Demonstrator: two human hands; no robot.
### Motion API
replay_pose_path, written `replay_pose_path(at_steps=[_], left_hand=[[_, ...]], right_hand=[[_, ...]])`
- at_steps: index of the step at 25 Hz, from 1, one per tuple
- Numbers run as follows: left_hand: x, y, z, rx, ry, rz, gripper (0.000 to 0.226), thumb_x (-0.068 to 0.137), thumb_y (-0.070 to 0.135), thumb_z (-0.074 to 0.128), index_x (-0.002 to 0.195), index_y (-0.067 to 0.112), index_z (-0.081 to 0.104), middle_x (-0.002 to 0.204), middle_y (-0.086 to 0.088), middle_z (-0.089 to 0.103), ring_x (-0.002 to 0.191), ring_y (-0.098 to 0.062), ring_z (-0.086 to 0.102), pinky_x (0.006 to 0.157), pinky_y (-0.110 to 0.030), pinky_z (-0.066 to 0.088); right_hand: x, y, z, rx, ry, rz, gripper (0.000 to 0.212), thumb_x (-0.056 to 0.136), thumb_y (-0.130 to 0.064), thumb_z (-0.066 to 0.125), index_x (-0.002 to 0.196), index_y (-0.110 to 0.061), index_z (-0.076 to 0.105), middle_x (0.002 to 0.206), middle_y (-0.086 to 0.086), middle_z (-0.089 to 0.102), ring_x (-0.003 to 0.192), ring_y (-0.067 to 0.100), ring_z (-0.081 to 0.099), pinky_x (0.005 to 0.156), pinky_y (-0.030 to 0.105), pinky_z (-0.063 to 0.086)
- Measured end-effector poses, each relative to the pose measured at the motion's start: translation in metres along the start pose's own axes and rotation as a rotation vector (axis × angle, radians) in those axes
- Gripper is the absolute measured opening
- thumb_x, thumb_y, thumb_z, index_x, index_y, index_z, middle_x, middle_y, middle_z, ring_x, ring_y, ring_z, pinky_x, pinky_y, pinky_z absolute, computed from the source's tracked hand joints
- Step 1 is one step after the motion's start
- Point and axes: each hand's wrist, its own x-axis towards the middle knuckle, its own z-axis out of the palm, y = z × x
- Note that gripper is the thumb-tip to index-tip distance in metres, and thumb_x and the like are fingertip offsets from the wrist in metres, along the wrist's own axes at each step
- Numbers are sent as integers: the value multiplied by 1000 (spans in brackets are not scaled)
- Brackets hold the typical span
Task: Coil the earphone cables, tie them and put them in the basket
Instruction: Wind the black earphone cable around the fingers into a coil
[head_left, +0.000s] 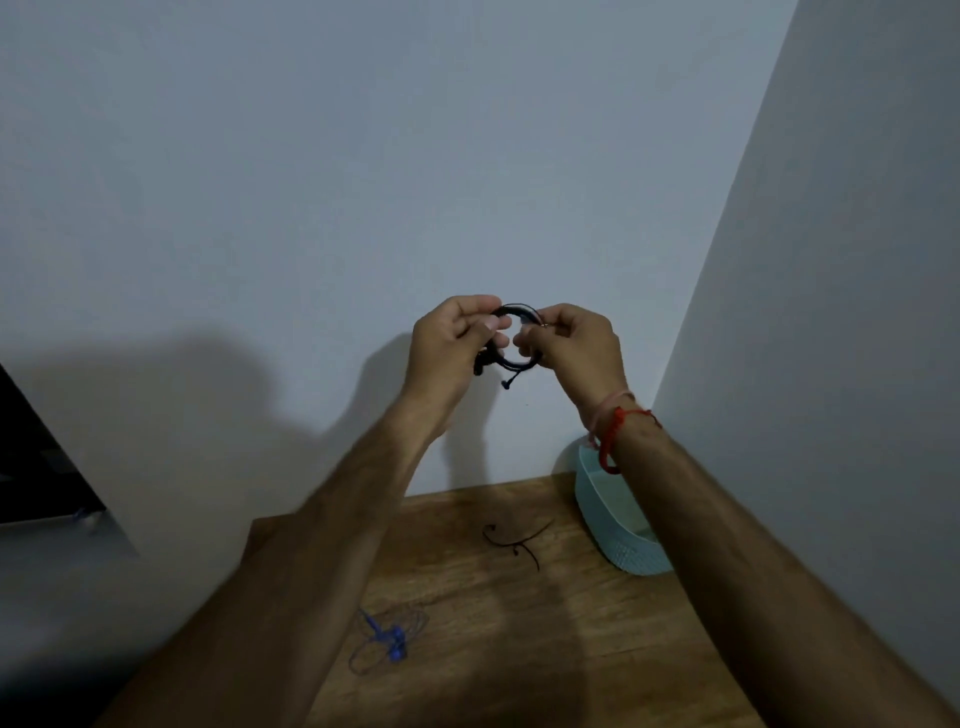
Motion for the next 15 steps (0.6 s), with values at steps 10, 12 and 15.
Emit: replay_pose_path(at_steps=[10,12,15], left_hand=[[13,-51,-3,208,-190,-5,17,98,23,68,112,16,74,101,-5,81,94,-18,77,66,-16,53],[7,-93,0,19,-64,-135,19,101,32,63,108,20,75,105,-3,80,99,-17,75,79,-26,58],[-14,-192,2,250,75,-371,20,101,27,62,86,23,73,88,-1,77,79,-14,71,78,-34,55]], right_hand=[[6,38,-13,-441,-78,-226,12,89,-20,72,82,-13,79,70,-1,76,63,7,70,67,25,56],[1,53,-14,-465,-60,-223,11,89,-18,71,85,-11,79,71,2,76,63,14,72,73,34,59],[-2,68,-22,-488,-28,-193,11,91,-16,70,89,-9,79,72,4,77,62,17,72,75,39,60]])
